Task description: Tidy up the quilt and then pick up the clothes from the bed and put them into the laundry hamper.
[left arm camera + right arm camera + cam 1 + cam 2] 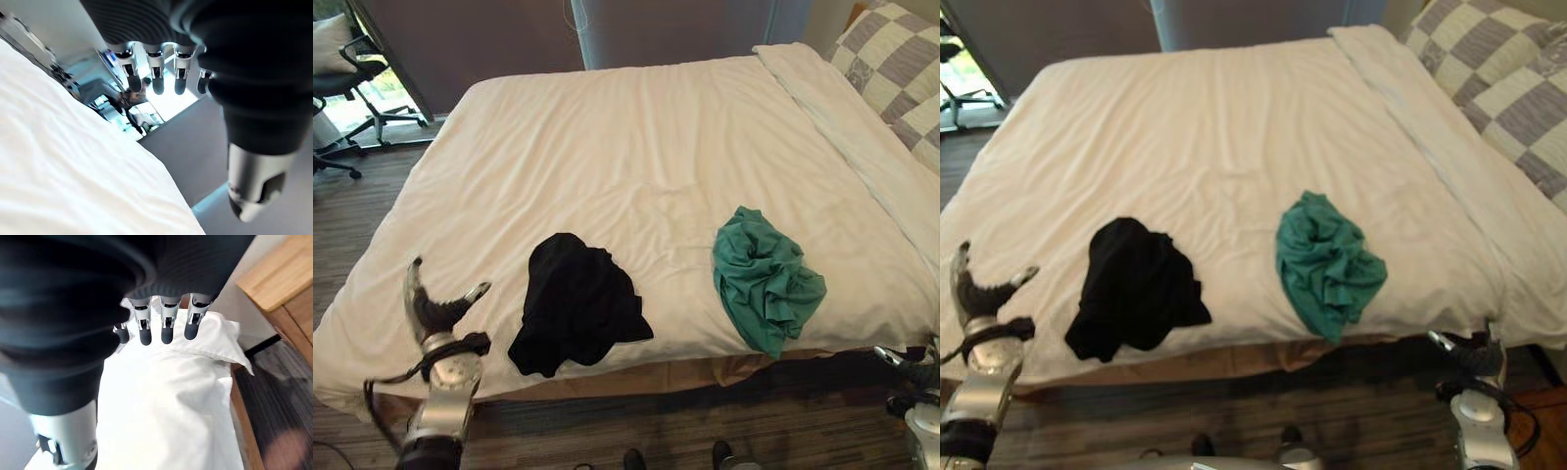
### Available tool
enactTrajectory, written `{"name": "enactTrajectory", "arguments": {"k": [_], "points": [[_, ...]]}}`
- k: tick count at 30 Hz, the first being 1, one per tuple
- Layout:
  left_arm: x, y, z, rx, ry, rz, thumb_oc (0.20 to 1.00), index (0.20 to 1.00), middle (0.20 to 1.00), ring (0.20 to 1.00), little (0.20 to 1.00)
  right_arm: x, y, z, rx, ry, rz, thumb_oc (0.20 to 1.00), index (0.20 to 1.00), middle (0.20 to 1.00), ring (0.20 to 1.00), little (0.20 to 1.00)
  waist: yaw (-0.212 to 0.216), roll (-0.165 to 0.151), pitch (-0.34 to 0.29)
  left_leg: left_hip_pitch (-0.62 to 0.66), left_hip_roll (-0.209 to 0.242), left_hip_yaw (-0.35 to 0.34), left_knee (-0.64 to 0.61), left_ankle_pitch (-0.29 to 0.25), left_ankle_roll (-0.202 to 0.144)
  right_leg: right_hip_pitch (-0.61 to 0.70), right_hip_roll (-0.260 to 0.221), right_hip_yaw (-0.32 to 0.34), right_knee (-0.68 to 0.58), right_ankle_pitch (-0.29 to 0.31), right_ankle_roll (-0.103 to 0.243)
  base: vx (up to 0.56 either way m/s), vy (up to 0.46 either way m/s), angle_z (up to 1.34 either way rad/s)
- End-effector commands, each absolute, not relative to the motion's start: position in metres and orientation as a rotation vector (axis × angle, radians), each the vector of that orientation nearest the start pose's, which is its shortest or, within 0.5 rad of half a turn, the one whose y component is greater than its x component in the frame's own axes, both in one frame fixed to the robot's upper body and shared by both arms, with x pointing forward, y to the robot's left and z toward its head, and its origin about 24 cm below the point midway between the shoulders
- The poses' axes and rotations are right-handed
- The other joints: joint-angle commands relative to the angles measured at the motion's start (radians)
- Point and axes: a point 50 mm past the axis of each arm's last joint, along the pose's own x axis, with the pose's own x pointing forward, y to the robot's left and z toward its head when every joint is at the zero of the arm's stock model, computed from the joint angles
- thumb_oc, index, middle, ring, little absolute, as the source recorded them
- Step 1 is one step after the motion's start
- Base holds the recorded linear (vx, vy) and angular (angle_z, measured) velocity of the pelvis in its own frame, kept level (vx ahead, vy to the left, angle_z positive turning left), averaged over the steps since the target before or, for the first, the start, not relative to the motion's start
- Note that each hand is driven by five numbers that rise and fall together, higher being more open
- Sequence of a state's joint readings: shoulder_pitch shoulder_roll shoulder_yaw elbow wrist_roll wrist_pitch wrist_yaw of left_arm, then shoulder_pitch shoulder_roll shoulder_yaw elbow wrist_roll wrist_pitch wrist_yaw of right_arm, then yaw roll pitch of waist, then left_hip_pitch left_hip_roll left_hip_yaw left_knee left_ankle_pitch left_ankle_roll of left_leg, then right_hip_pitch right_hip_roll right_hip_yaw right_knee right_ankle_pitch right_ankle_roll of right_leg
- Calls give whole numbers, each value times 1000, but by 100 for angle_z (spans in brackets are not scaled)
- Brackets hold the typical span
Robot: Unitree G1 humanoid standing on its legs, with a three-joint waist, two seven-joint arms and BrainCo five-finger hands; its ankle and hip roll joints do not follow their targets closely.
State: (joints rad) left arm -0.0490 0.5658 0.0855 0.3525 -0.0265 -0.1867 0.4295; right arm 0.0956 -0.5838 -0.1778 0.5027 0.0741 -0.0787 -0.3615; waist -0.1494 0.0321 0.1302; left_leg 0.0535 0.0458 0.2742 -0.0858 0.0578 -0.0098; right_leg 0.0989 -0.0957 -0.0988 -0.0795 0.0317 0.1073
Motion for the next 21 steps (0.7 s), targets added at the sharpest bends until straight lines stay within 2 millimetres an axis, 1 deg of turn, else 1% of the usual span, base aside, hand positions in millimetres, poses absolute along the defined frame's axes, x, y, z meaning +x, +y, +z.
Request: {"name": "enactTrajectory", "arguments": {"k": [1, 2, 3, 4, 5, 6, 7, 8, 9, 10, 11, 12, 13, 15, 16, 17, 18, 19, 21], "points": [[271, 308, 94, 645, -160, 421, 1000, 1000, 1000, 1000, 1000, 245, -344, 57, -641, 107, -528, 1000, 1000, 1000, 1000, 1000, 1, -60, 45, 67, 60, 23, -1, -100, -83, -66, -73, 58, 30, -37, 79, -19, -8, -6], [277, 301, 92, 676, -144, 383, 1000, 1000, 1000, 1000, 1000, 253, -337, 62, -664, 87, -485, 1000, 1000, 1000, 1000, 1000, 0, -60, 49, 66, 61, 26, -1, -98, -83, -69, -72, 60, 29, -35, 79, -12, 0, -13], [278, 301, 92, 676, -146, 384, 1000, 1000, 1000, 1000, 1000, 253, -338, 62, -664, 86, -486, 1000, 1000, 1000, 1000, 1000, 1, -59, 50, 66, 61, 27, -1, -98, -83, -69, -72, 61, 29, -35, 79, -15, -12, -17], [282, 296, 88, 709, -124, 349, 1000, 1000, 1000, 1000, 1000, 260, -330, 65, -672, 70, -453, 1000, 1000, 1000, 1000, 1000, -1, -60, 56, 66, 62, 29, -1, -97, -84, -73, -71, 63, 29, -34, 78, -30, -20, -14], [292, 287, 77, 814, -66, 293, 1000, 1000, 1000, 1000, 1000, 271, -315, 69, -690, 35, -392, 1000, 1000, 1000, 1000, 1000, -8, -59, 68, 61, 65, 35, -1, -93, -86, -81, -70, 67, 29, -33, 78, -41, -28, -9], [298, 285, 72, 883, -34, 274, 1000, 1000, 1000, 1000, 1000, 276, -309, 71, -693, 18, -370, 1000, 1000, 1000, 1000, 1000, -10, -59, 78, 57, 66, 40, -1, -90, -87, -87, -69, 72, 29, -30, 78, -66, -31, -13], [306, 279, 56, 992, 46, 229, 1000, 1000, 1000, 1000, 1000, 280, -299, 73, -699, -10, -337, 1000, 1000, 1000, 1000, 1000, -23, -55, 92, 45, 69, 48, -1, -82, -90, -104, -69, 78, 31, -27, 78, -44, -22, -14], [307, 278, 57, 993, 43, 228, 1000, 1000, 1000, 1000, 1000, 280, -300, 74, -699, -10, -339, 1000, 1000, 1000, 1000, 1000, -21, -55, 92, 44, 69, 48, -1, -82, -90, -106, -68, 78, 32, -27, 78, -86, -18, -13], [314, 272, 39, 1119, 132, 174, 1000, 1000, 1000, 1000, 1000, 283, -290, 76, -699, -46, -312, 1000, 1000, 1000, 1000, 1000, -41, -49, 112, 25, 69, 55, -1, -76, -93, -135, -67, 84, 38, -25, 83, -89, 2, -8], [316, 272, 30, 1149, 183, 164, 1000, 1000, 1000, 1000, 1000, 283, -287, 76, -696, -51, -307, 1000, 1000, 1000, 1000, 1000, -46, -46, 114, 11, 69, 59, -1, -70, -93, -150, -66, 89, 37, -18, 83, -99, 10, -10], [314, 271, 16, 1196, 261, 138, 1000, 1000, 1000, 1000, 1000, 285, -283, 77, -698, -64, -298, 1000, 1000, 1000, 1000, 1000, -55, -41, 120, 1, 68, 67, -1, -70, -94, -163, -67, 89, 37, -17, 88, -55, 10, -11], [315, 271, 16, 1196, 259, 138, 1000, 1000, 1000, 1000, 1000, 285, -283, 77, -698, -65, -299, 1000, 1000, 1000, 1000, 1000, -53, -41, 118, -4, 68, 68, -1, -66, -94, -168, -66, 90, 37, -13, 87, -34, 2, -20], [306, 272, -7, 1253, 396, 79, 1000, 1000, 1000, 1000, 1000, 283, -282, 75, -705, -61, -295, 1000, 1000, 1000, 1000, 1000, -62, -34, 119, -17, 69, 80, -1, -63, -96, -184, -66, 89, 34, -7, 90, -23, -9, -22], [291, 273, -30, 1268, 520, 32, 1000, 1000, 1000, 1000, 1000, 280, -286, 72, -722, -42, -298, 1000, 1000, 1000, 1000, 1000, -64, -26, 116, -26, 73, 89, -1, -59, -100, -193, -66, 86, 30, -4, 90, 9, -23, -18], [285, 273, -38, 1269, 560, 13, 1000, 1000, 1000, 1000, 1000, 278, -287, 71, -726, -36, -296, 1000, 1000, 1000, 1000, 1000, -66, -24, 117, -26, 74, 91, -1, -57, -101, -194, -67, 85, 29, -3, 90, 23, -40, -12], [277, 274, -47, 1262, 604, -2, 893, 893, 893, 893, 893, 277, -288, 72, -732, -36, -294, 1000, 1000, 1000, 1000, 1000, -63, -21, 118, -27, 76, 92, -1, -55, -103, -195, -67, 83, 28, -3, 89, 23, -42, -11], [262, 277, -61, 1253, 674, -33, 429, 429, 429, 429, 429, 278, -293, 77, -754, -43, -297, 1000, 1000, 1000, 1000, 1000, -59, -13, 120, -29, 79, 90, -1, -52, -106, -196, -69, 79, 28, -3, 87, 16, -40, -8], [262, 276, -61, 1252, 675, -33, 200, 200, 200, 200, 200, 278, -293, 77, -755, -43, -297, 1000, 1000, 1000, 1000, 1000, -60, -12, 119, -30, 79, 90, -1, -52, -106, -196, -68, 78, 27, -3, 87, 14, -32, -3], [249, 276, -72, 1239, 713, -61, 200, 200, 200, 200, 200, 282, -297, 89, -811, -72, -300, 1000, 1000, 1000, 1000, 1000, -53, -4, 122, -32, 82, 85, -1, -49, -109, -197, -68, 76, 26, -3, 85, 0, 0, 0]]}}
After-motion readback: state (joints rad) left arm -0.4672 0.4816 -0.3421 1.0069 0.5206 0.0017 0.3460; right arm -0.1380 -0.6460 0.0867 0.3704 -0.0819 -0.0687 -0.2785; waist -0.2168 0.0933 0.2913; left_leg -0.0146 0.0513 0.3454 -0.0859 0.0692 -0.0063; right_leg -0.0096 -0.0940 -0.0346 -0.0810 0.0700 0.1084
